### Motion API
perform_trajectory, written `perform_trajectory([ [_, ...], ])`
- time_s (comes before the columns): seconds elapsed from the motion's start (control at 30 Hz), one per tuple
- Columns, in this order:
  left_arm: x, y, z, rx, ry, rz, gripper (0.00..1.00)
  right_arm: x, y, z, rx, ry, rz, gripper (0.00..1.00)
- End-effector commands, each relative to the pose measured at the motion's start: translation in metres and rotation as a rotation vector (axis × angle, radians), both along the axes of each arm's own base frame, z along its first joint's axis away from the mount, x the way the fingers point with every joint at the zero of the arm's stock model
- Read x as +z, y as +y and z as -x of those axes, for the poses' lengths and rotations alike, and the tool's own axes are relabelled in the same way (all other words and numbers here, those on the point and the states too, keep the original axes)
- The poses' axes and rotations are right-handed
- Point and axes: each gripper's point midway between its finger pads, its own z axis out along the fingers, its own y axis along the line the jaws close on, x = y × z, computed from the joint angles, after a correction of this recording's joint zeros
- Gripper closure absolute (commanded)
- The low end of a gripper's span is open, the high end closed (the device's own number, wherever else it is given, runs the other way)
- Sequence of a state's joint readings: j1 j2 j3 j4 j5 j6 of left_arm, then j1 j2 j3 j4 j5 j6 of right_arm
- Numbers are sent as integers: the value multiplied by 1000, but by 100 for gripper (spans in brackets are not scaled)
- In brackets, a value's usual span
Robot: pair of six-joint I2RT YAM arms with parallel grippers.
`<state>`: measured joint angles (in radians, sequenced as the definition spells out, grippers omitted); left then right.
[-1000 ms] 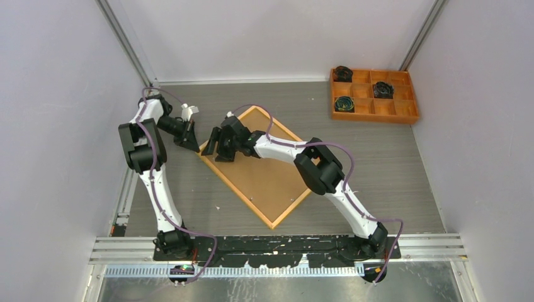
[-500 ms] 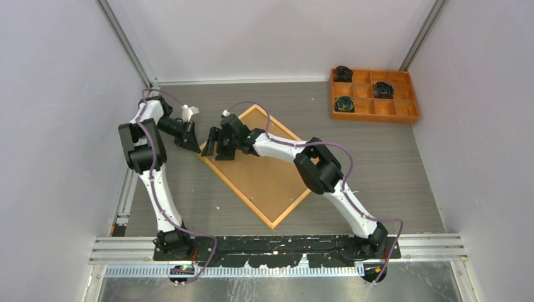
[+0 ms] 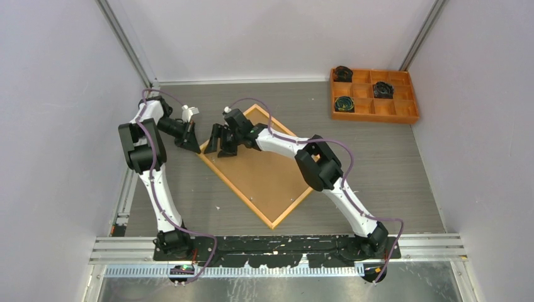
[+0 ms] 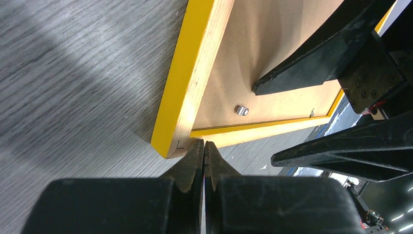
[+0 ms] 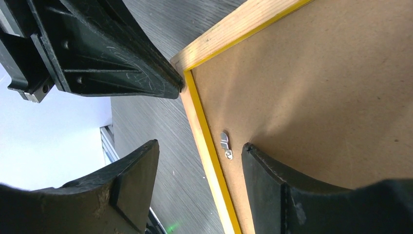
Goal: Put the photo into the frame
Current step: Install the photo frame at the center of the board.
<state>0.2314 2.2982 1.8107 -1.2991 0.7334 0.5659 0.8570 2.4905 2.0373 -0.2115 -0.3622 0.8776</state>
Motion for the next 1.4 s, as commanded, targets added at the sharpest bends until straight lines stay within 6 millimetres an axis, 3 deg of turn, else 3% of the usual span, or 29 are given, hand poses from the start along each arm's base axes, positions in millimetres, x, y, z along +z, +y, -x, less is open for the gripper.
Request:
perform_trajectory([
  [0.0,-5,4,2,-28,-19,-18,99,1,13,9,46,3,-31,33],
  [0.57,-5,3,4,-34,-19,-13,99,-3,24,21,81,32,-60,36],
  [0.93,-4,3,4,-36,-20,-12,100,3,30,33,202,46,-78,36],
  [1.2,-3,3,4,-36,-20,-15,100,8,22,28,229,24,-49,36],
  [1.37,-2,4,4,-35,-23,-16,100,5,19,35,275,45,-39,36],
])
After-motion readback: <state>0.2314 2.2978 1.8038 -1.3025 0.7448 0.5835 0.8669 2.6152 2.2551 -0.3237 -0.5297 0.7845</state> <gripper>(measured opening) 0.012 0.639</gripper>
